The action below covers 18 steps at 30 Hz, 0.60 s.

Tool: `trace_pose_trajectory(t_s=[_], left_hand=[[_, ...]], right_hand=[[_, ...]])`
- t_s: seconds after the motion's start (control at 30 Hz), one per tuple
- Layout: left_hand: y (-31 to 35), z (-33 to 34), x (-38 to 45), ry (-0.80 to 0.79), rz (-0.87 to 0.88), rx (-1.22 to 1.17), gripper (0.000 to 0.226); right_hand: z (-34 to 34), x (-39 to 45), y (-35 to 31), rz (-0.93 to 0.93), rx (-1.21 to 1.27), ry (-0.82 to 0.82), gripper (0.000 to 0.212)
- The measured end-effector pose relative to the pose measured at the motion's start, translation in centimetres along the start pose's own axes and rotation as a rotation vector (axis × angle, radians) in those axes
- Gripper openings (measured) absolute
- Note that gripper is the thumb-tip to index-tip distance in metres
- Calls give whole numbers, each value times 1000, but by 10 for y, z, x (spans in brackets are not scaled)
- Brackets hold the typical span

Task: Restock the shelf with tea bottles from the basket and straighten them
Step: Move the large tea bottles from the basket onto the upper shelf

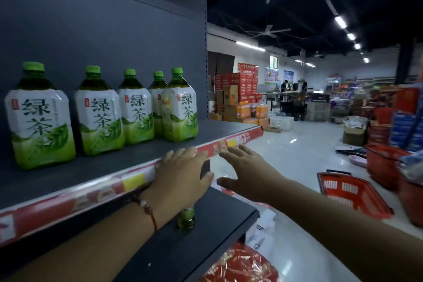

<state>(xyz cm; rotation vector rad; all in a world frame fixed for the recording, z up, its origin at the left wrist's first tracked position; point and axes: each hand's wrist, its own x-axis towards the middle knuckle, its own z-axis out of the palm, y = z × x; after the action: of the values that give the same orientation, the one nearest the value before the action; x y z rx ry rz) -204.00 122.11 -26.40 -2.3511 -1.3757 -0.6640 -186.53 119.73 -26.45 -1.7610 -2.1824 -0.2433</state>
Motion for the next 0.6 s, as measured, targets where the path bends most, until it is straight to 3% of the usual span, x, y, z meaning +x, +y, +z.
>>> trace_pose_trajectory(t_s=[0.2, 0.6], left_hand=[[81, 57, -62, -67, 150, -10, 61], [261, 220, -195, -461, 345, -341, 66]], right_hand=[[42, -125, 51, 172, -21, -134, 76], [217, -370, 148, 676, 55, -483, 74]])
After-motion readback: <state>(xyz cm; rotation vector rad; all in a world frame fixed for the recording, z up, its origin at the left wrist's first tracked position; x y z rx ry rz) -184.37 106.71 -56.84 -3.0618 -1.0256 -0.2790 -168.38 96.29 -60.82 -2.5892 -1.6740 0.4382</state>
